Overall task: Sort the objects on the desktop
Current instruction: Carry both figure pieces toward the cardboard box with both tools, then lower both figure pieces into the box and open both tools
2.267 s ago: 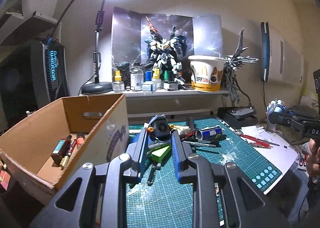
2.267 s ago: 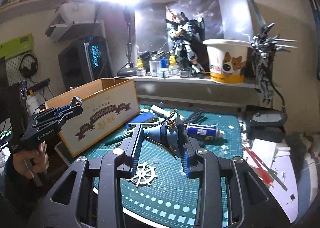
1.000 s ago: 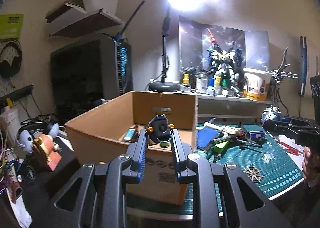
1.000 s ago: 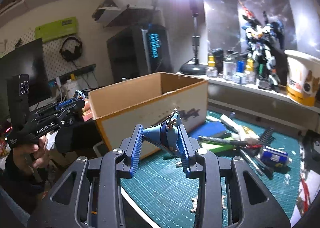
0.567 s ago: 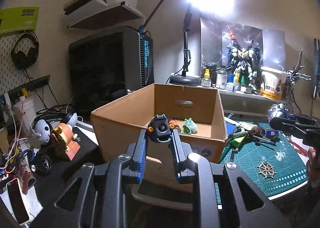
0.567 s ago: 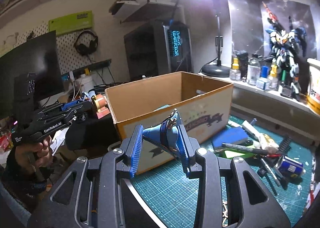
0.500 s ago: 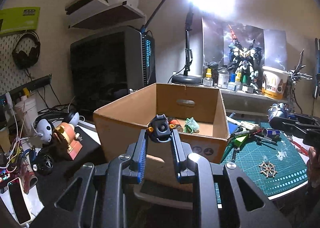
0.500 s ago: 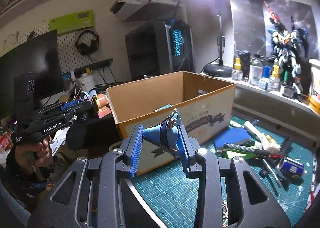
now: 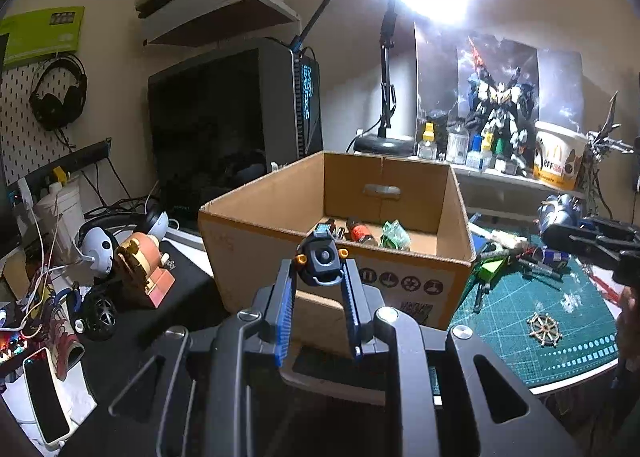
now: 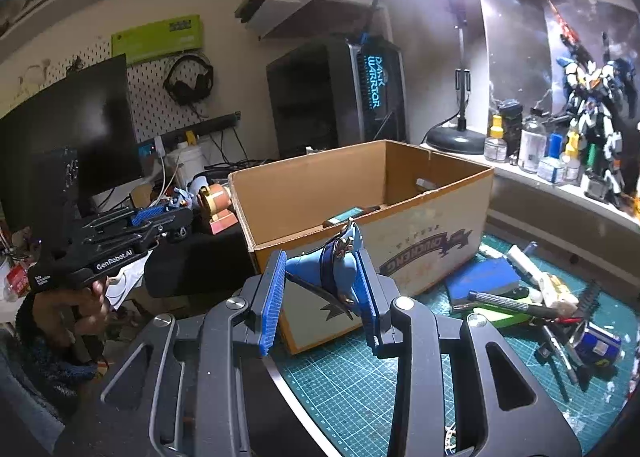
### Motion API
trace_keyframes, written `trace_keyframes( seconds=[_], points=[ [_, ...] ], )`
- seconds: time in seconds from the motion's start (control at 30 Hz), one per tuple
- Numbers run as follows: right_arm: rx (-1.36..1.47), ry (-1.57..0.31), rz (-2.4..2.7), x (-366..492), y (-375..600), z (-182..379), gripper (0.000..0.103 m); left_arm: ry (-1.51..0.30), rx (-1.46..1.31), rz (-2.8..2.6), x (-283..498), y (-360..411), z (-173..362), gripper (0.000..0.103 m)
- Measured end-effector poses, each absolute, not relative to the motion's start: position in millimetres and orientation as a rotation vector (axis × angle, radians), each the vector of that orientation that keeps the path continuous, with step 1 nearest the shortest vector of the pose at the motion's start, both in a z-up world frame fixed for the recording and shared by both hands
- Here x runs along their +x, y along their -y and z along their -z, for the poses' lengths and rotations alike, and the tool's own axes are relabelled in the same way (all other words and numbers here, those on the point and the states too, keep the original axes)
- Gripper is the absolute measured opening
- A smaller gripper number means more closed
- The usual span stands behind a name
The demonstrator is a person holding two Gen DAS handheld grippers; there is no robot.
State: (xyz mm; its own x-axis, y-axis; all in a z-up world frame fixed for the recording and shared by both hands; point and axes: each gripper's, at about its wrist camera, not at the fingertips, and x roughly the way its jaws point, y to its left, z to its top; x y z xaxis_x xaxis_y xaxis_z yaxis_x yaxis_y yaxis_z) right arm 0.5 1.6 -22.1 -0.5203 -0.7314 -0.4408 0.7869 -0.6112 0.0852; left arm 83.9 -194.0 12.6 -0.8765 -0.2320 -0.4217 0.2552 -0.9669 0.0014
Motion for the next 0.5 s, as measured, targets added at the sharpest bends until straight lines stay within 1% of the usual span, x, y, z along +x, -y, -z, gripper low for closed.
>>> trace_keyframes(
  seconds=[0.23,0.5],
  points=[
    [0.563,-0.167,2.138,-8.1,-0.3,15.6,0.032,-0.048,0.663,2.801,73.8,196.6,-21.4,0.023],
    [0.546,-0.247,2.074,-28.0,21.9,-17.3,0.032,0.030,0.683,2.801,51.1,200.2,-47.7,0.023]
  ],
)
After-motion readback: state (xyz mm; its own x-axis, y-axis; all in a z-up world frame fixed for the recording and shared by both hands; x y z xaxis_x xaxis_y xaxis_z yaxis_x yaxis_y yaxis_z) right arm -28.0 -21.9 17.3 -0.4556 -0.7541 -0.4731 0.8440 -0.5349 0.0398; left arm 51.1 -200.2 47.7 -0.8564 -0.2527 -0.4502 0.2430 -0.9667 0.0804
